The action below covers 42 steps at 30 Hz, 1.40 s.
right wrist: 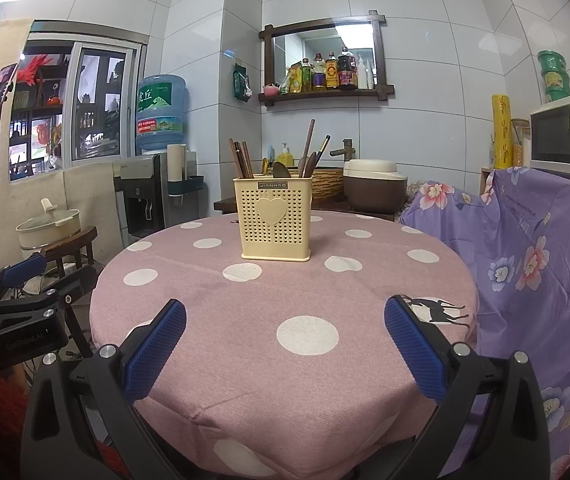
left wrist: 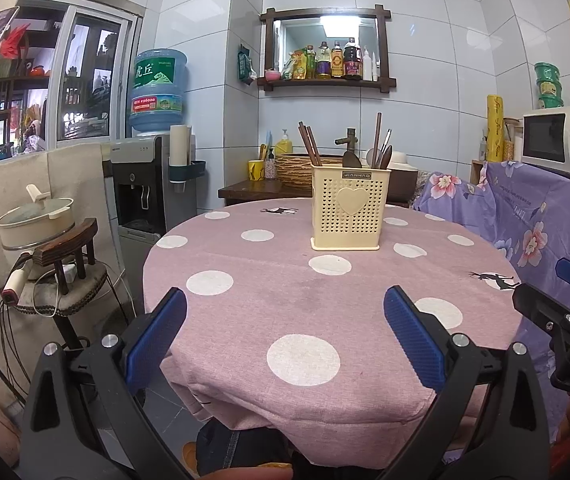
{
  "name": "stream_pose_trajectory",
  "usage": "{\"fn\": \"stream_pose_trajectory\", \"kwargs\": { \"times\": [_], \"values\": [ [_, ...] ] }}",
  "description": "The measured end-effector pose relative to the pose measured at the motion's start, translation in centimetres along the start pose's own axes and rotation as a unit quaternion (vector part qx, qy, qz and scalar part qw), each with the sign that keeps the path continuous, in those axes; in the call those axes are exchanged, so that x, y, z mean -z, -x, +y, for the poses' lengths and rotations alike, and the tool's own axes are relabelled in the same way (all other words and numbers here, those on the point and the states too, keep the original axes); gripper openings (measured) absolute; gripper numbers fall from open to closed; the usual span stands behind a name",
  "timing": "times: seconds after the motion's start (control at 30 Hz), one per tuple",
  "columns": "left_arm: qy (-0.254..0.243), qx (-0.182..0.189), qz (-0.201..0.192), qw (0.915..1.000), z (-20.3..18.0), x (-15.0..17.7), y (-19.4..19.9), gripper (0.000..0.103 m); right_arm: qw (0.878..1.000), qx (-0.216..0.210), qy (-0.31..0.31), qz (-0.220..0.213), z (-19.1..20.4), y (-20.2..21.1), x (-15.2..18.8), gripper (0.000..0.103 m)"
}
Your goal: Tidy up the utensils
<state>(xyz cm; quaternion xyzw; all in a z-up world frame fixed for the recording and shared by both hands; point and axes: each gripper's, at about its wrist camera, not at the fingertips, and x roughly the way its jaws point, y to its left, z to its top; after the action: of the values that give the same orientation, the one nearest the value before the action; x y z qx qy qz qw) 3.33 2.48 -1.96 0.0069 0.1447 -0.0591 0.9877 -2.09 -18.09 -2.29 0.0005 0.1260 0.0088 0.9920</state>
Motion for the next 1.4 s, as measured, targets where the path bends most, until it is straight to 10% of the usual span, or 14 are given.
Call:
{"fn": "stream_pose_trajectory", "kwargs": {
  "times": [1.4],
  "values": [
    [0.002, -0.012, 0.008, 0.9999, -0.54, -0.38, -0.18, 0.097, 1.0, -0.001, -0.001, 0.003, 0.0, -0.15, 0.01, 0.098]
  ]
}}
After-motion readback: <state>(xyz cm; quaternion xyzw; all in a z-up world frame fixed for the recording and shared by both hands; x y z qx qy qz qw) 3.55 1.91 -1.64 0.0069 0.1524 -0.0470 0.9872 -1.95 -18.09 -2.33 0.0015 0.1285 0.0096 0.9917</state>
